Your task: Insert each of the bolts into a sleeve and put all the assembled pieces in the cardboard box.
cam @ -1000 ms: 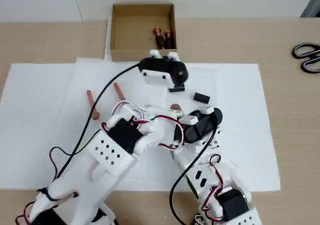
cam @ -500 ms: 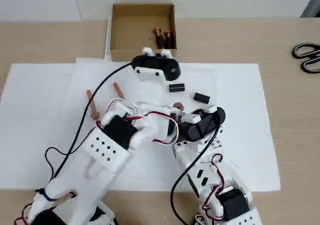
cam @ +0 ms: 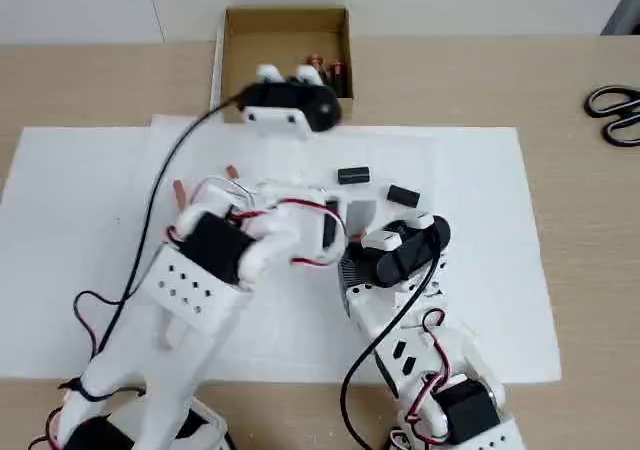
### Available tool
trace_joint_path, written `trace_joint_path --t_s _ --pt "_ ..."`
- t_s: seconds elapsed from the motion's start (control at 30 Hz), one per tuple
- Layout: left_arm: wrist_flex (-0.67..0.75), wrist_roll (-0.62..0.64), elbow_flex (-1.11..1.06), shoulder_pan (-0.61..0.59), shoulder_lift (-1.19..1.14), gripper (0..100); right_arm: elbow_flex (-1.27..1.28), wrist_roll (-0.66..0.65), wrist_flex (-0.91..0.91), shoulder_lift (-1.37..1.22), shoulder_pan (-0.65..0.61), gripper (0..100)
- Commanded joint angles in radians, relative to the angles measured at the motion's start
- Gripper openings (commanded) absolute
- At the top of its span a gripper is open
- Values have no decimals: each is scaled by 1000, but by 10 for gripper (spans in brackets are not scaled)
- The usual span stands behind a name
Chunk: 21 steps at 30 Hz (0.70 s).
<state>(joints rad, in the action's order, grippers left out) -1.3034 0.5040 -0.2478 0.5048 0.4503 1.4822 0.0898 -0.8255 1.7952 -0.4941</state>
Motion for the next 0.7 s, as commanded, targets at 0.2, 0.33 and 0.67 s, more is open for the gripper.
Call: trace_joint_path --t_s 0.2,0.33,0.67 --pt "-296 -12 246 -247 18 239 -20 5 33 10 5 4" --pt "-442 -226 254 -439 17 239 -8 3 41 10 68 4" --pt "-448 -506 131 -740 18 236 -221 -86 140 -130 177 4"
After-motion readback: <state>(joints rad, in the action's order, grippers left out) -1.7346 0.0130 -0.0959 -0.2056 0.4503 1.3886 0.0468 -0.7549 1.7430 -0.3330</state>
